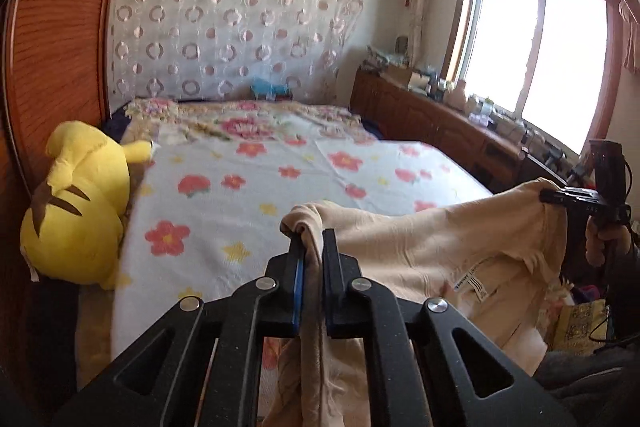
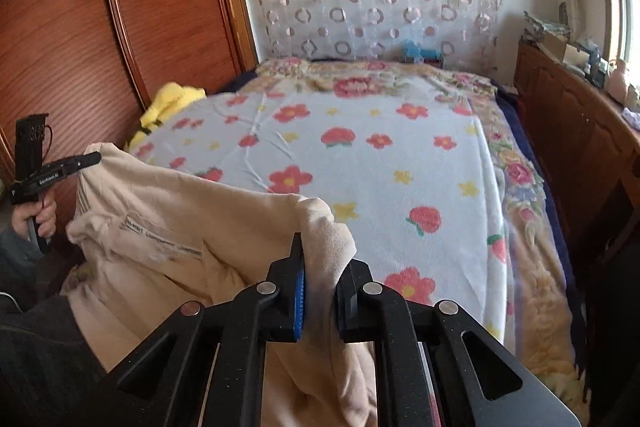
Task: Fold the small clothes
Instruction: 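Lift the shirt high with both tools, holding it stretched between them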
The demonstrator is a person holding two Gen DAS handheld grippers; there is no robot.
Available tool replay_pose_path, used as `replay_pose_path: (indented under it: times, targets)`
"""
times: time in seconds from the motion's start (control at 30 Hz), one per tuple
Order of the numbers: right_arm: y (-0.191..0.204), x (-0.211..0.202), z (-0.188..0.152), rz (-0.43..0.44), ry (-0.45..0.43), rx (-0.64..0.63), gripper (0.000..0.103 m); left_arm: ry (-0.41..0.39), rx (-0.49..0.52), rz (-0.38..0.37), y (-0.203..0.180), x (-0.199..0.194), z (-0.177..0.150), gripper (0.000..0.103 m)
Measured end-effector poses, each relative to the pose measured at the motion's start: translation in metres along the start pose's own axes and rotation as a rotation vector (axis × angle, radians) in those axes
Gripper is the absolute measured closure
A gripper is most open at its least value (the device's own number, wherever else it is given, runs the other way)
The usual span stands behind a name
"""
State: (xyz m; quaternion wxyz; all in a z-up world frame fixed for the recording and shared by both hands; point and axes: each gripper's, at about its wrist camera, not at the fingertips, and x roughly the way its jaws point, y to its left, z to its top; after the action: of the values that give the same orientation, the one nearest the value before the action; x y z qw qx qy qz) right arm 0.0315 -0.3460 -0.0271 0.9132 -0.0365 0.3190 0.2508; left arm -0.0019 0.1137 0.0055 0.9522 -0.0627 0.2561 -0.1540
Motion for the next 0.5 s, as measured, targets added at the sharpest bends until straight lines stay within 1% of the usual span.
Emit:
replay_pose_path:
  times: [0.2,0.3,0.4,0.5]
  targets:
    - [0.027,-0.104,0.040,-0.022,-0.228,-0.073,0.092,-0.240,0.017,0.003,-0.012,-0.076,0.061,0.095]
    - [0.040,-0.150,0.063,-0.045,-0.334,-0.130,0.092,-0.342,0.056,0.005,-0.022,-0.108,0.094,0.095]
    - [0.053,-0.190,0.085,-0.060,-0.423,-0.188,0.092,-0.426,0.103,0.020,-0.033,-0.134,0.124,0.095]
    - [0.068,-0.222,0.104,-0.096,-0.488,-0.243,0.092,-0.498,0.151,0.050,-0.041,-0.156,0.148,0.095]
